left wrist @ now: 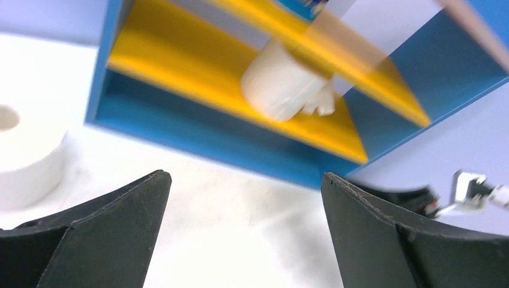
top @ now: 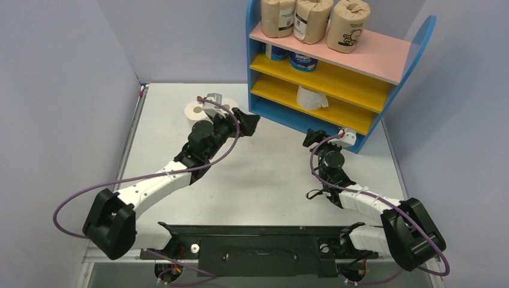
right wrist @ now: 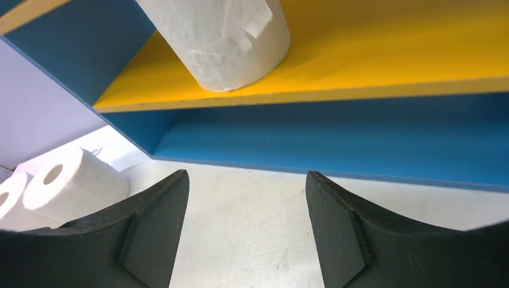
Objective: Place and organize the paper towels onto the shelf
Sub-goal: Place the paper towel on the shelf.
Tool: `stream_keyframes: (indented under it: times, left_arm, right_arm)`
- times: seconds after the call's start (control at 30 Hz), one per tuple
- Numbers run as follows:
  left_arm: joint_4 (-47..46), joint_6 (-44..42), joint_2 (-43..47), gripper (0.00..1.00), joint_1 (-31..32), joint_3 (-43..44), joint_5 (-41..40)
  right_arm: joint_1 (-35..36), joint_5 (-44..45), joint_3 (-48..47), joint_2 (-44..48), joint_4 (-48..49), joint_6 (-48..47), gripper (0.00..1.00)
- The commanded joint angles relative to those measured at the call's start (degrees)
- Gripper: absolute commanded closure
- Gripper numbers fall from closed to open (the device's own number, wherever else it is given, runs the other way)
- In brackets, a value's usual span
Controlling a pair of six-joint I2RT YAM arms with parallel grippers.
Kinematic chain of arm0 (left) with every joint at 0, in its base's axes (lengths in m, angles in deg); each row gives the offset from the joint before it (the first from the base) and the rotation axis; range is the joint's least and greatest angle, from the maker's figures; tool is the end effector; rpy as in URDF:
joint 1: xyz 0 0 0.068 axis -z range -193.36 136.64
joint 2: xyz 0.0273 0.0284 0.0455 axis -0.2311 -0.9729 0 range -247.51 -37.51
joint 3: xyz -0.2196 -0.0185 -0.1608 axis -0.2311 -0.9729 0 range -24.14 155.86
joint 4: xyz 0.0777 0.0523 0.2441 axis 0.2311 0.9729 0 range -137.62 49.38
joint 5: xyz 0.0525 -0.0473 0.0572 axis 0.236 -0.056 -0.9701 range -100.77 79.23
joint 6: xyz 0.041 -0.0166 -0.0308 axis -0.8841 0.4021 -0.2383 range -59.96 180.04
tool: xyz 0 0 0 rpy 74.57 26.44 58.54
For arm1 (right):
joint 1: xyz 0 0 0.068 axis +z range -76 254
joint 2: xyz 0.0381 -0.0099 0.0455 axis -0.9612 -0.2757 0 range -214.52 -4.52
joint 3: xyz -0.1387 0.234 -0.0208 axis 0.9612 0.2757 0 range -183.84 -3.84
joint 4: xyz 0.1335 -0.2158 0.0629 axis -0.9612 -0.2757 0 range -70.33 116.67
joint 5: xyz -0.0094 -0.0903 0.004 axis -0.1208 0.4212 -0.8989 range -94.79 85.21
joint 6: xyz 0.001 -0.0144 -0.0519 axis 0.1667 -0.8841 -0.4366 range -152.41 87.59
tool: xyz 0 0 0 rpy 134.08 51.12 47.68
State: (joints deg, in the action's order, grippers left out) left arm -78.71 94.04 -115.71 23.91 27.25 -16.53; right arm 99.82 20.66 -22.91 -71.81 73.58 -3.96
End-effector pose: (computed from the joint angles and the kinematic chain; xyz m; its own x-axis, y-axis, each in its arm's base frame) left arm 0.2575 -0.1913 0.3231 -0.2432 -0.5142 -0.8225 0.4668 0.6813 -0.5639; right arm 0.2156 0.0873 0.2119 -0.0212 0.4677 -0.8836 0.0041 0.8839 0.4677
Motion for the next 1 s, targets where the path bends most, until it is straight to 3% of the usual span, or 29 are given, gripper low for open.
stream_keyframes:
  times: [0.0,0.17,0.4,0.97]
  left_arm:
    - [11.0,2.4,9.7,0.04,-1.7,-6.9,-0.2]
    - [12.3,3.2,21.2,0.04,-2.3,-15.6,-0.9]
    - [16.5,3.6,29.6,0.04,-2.4,-18.5,0.5]
    - [17.3,3.5,32.5,0.04,-2.4,-20.1,1.9]
  right_arm:
    - [-1.3,1.3,-4.6,-4.5,11.8,-4.7,0.34]
    - [-3.2,-2.4,-8.2,-9.0,15.6,-9.0,0.33]
    - [-6.8,-9.0,-12.7,-16.7,19.1,-10.8,0.33]
    - [-9.0,-14.5,-22.8,-27.9,16.1,-12.4,0.34]
